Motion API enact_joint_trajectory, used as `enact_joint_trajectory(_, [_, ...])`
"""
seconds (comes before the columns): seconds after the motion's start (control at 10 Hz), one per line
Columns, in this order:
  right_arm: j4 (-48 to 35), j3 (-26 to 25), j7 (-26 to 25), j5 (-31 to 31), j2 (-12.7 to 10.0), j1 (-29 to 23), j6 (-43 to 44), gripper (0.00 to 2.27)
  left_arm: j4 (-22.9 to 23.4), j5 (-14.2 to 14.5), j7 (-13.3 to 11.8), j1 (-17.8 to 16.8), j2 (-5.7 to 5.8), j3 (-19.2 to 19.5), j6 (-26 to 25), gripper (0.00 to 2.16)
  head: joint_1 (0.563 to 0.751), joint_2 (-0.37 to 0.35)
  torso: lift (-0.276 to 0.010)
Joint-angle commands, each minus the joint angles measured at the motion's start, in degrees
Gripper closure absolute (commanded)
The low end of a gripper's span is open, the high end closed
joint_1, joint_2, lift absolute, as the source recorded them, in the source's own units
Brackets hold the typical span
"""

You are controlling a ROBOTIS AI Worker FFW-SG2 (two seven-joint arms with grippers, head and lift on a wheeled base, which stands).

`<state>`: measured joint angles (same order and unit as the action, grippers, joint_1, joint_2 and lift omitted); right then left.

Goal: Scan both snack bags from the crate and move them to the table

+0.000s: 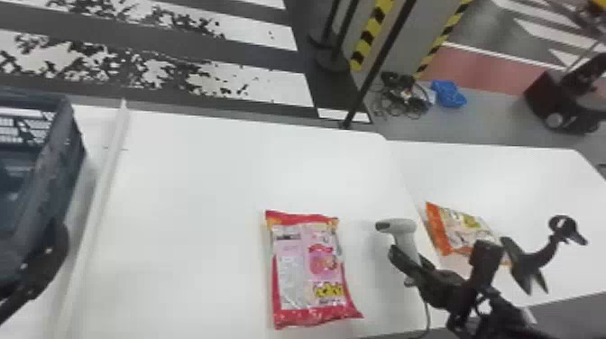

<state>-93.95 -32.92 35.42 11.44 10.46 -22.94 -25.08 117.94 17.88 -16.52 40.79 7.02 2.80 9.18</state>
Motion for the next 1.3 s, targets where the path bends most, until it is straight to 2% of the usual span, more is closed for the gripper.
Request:
enact_joint_trajectory(0.0, [4.48,0.75,0.0,-1.77,0.79,1.58,2.97,2.25,0.44,-0.3,0.0,0.26,-0.08,-0.08,0.0,0.07,0.695,-0.35,-0.087])
enact_joint_trajectory(0.1, [5.71,1.01,0.0,-2.03,1.06,2.02,3.67,2.25,0.62,-0.48,0.0,0.35,-0.17,-0.08,0.0,0.07,0.695,-0.35,-0.087])
enact_joint_trajectory(0.2, [5.89,1.01,0.0,-1.94,1.14,2.02,4.02,2.07,0.62,-0.57,0.0,0.43,-0.17,-0.08,0.0,0.07,0.695,-0.35,-0.087])
enact_joint_trajectory(0.3, [5.89,1.01,0.18,-2.03,1.14,1.76,4.73,0.98,0.62,-0.65,0.0,0.43,-0.25,-0.08,0.0,0.07,0.695,-0.35,-0.087])
enact_joint_trajectory(0.4, [5.8,1.1,0.0,-1.94,1.06,1.32,5.96,0.0,0.8,-0.83,0.0,0.43,-0.25,-0.17,0.0,0.07,0.695,-0.35,-0.087])
enact_joint_trajectory(0.6, [2.55,-0.04,-1.23,-0.89,0.62,-0.7,7.36,0.04,0.97,-0.83,0.0,0.61,-0.25,-0.17,0.0,0.07,0.695,-0.35,-0.087])
enact_joint_trajectory(0.8, [-6.24,-1.36,-1.14,2.63,-0.79,-5.1,7.19,0.05,1.06,-0.83,0.0,0.78,-0.25,-0.08,0.0,0.07,0.695,-0.35,-0.087])
enact_joint_trajectory(0.9, [-10.46,-2.32,1.67,4.3,-0.79,-6.41,2.27,0.05,1.15,-0.83,0.0,0.87,-0.25,-0.08,0.0,0.07,0.695,-0.35,-0.087])
enact_joint_trajectory(1.0, [-13.1,-3.91,8.35,5.35,-0.44,-5.18,-10.21,0.06,1.32,-0.83,0.0,1.05,-0.08,0.01,0.0,0.07,0.695,-0.35,-0.087])
enact_joint_trajectory(1.1, [-13.45,-3.91,15.21,5.26,1.06,-2.55,-21.11,0.06,1.15,-0.92,-0.09,1.05,-0.08,0.01,0.0,0.07,0.695,-0.35,-0.087])
enact_joint_trajectory(1.2, [-13.36,-1.18,17.93,5.18,3.78,-1.84,-27.79,0.07,1.15,-0.92,0.0,1.14,0.01,0.01,0.0,0.07,0.695,-0.333,-0.087])
